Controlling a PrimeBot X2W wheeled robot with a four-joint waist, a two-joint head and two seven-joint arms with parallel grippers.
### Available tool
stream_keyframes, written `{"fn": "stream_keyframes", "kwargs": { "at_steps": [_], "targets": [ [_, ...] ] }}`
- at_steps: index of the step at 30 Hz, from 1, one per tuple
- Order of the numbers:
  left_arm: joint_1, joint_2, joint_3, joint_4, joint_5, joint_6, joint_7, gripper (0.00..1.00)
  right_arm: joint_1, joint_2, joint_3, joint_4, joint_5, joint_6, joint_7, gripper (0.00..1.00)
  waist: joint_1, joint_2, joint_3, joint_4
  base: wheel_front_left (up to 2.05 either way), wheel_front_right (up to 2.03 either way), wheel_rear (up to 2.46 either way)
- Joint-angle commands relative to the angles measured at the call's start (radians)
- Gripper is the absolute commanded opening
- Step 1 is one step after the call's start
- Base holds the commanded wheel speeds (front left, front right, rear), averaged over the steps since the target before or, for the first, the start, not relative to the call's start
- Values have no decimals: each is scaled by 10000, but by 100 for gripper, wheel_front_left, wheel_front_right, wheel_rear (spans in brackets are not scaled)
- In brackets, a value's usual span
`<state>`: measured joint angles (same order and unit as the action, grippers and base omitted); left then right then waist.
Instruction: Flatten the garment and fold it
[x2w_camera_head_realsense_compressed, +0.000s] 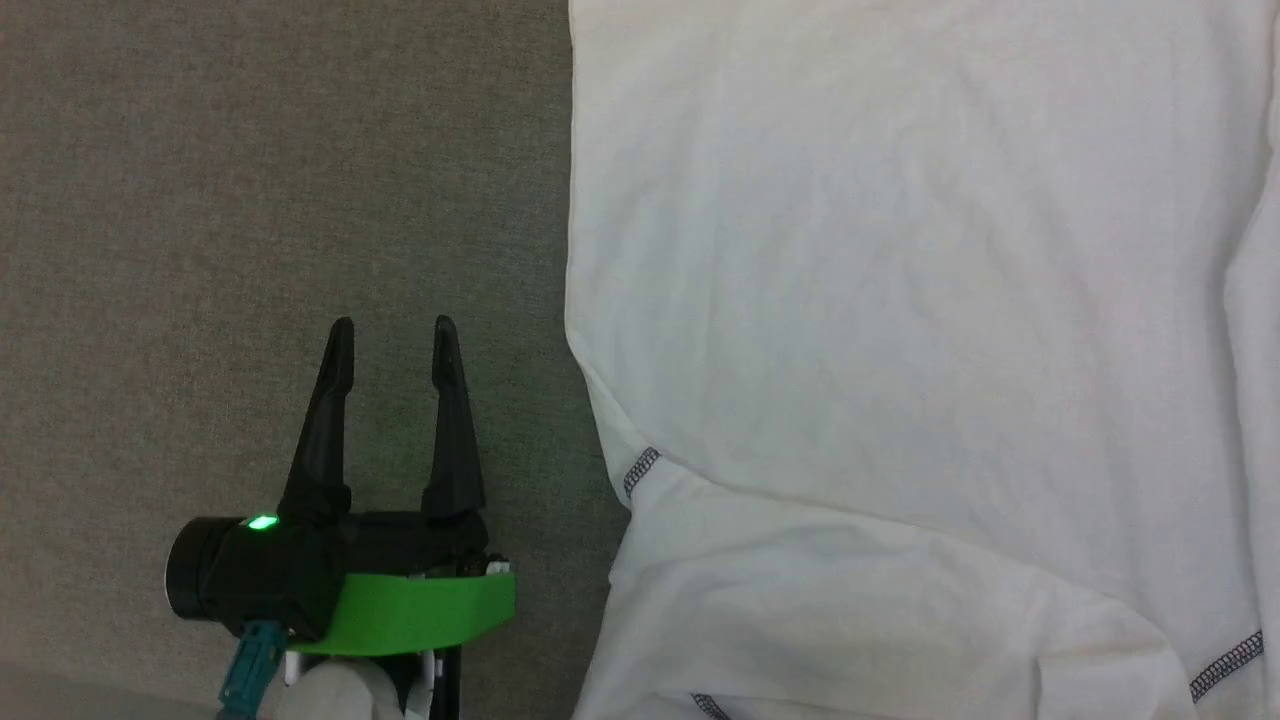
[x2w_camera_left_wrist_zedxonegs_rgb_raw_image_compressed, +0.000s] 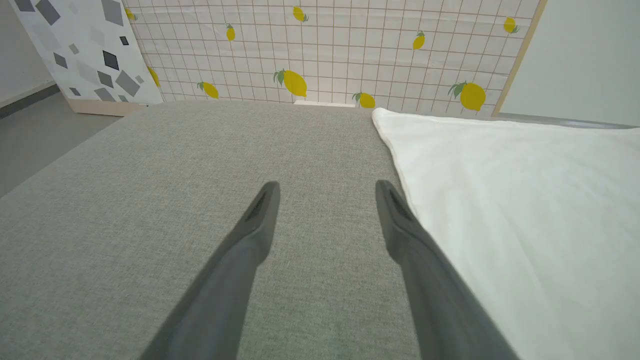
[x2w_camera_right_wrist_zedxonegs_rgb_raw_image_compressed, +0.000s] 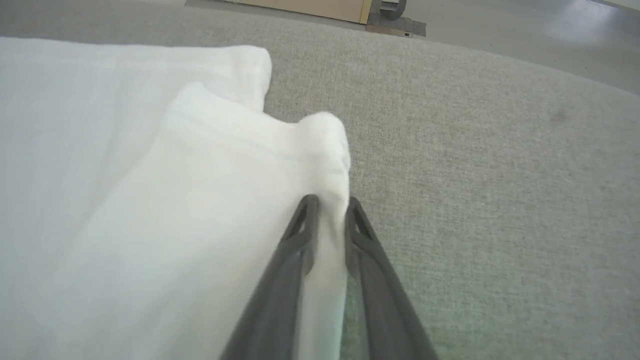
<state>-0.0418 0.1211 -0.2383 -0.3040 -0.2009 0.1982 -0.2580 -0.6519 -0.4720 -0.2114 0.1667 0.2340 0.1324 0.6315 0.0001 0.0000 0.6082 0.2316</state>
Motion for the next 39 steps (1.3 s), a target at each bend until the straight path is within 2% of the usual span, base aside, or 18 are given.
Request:
{"fn": "stream_keyframes", "kwargs": {
  "at_steps": [1,6,13,20,32,36,39],
  "targets": [
    [-172,-81,58,18,142,-70,-38,100,-208,69,-85,132,-106,-17,-104,0,-1,0,18,-12,0,0,0],
    [-132,-82,214,147,194,-138,-38,100,-452,153,-310,330,-130,-17,-598,0,-1,0,-268,-265,0,0,0],
    [137,50,535,349,168,-236,-38,100,-300,276,-1143,455,-92,-17,-1369,0,-1,0,-1425,-816,0,0,0],
    [866,330,878,503,3,-262,-33,100,1061,128,-2803,165,-35,-17,-1596,0,-1,0,-2790,-1263,0,0,0],
    [1932,694,1253,140,-255,-134,281,100,3551,589,-5711,-610,3,-17,-1739,0,-1,0,-4143,-1843,0,0,0],
    [2144,750,1305,60,-310,-95,353,100,3969,572,-6213,-812,-1,-17,-1789,0,-1,0,-4439,-1950,0,0,0],
    [2267,738,1299,13,-369,-66,367,100,4143,590,-6162,-1026,186,-17,-1830,0,-1,0,-4644,-2019,0,0,0]
  ]
}}
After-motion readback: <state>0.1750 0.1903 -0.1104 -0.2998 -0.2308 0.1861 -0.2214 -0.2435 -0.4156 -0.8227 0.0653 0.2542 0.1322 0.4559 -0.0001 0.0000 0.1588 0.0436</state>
